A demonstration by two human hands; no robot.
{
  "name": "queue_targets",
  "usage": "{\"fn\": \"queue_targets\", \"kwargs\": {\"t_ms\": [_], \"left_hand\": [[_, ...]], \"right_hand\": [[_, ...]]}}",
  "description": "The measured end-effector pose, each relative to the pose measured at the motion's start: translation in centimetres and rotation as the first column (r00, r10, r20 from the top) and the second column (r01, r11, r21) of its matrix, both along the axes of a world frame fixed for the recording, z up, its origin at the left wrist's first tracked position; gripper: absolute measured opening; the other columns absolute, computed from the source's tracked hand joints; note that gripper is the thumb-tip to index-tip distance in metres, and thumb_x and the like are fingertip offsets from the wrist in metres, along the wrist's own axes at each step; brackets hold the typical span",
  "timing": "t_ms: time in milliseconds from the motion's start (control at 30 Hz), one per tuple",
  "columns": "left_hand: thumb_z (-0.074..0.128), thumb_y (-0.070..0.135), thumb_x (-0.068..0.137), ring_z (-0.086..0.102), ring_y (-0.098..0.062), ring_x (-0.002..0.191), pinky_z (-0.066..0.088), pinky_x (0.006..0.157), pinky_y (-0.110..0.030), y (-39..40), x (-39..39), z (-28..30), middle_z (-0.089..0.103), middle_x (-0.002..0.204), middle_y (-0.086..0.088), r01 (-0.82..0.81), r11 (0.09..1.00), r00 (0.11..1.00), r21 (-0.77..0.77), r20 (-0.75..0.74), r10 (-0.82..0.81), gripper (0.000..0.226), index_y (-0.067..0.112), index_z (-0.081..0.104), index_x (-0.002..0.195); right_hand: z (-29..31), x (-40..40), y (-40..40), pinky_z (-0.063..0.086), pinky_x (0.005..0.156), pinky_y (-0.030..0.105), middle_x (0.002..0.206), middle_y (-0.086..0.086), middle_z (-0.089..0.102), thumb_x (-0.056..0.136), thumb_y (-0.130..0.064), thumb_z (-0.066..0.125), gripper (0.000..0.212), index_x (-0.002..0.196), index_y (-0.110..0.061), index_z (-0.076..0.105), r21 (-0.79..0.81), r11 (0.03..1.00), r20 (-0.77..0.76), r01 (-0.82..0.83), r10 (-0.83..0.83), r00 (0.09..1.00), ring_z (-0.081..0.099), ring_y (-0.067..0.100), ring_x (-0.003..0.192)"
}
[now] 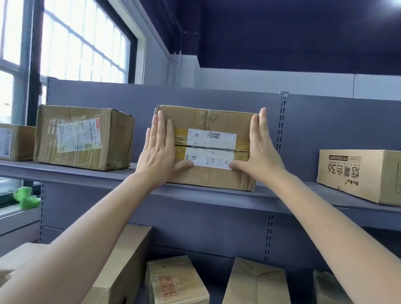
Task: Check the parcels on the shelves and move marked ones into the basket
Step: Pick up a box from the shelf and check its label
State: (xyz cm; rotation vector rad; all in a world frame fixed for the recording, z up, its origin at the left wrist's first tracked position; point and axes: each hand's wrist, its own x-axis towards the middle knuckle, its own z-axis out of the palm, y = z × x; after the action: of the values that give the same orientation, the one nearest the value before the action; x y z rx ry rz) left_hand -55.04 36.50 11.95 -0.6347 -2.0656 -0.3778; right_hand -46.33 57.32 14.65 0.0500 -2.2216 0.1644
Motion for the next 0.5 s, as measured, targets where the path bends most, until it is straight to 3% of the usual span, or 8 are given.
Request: {"fn": "queue_targets", "kwargs": {"t_ms": [133, 500], "left_hand": [[0.049, 0.061, 0.081, -0.024, -0.031, 0.140, -0.008, 0.116, -0.041, 0.6, -2.0, 0.3, -0.027, 0.149, -0.022, -0.029, 0.999, 0.999, -0.023, 0.039, 0.030, 0.109, -0.003, -0.016, 0.141], [0.051, 0.060, 0.081, -0.025, -0.032, 0.139, -0.004, 0.117, -0.042, 1.4, -5.0, 1.5, -0.027, 0.149, -0.022, -0.096, 0.991, 0.975, -0.096, 0.193, 0.114, 0.110, -0.002, -0.016, 0.142]], "right_hand": [[0.1, -2.1, 0.1, 0.038, 0.104, 0.032, 0.150, -0.001, -0.034, 0.071, -0.034, 0.076, 0.124, 0.143, -0.012, -0.023, -0.031, 0.999, 0.008, -0.020, 0.020, 1.000, -0.006, 0.018, 0.145], [0.4, -6.1, 0.3, 0.039, 0.104, 0.028, 0.148, -0.002, -0.038, 0.072, -0.025, 0.077, 0.124, 0.142, -0.011, -0.024, -0.052, 0.998, 0.062, -0.037, 0.040, 0.997, -0.005, 0.020, 0.145]]}}
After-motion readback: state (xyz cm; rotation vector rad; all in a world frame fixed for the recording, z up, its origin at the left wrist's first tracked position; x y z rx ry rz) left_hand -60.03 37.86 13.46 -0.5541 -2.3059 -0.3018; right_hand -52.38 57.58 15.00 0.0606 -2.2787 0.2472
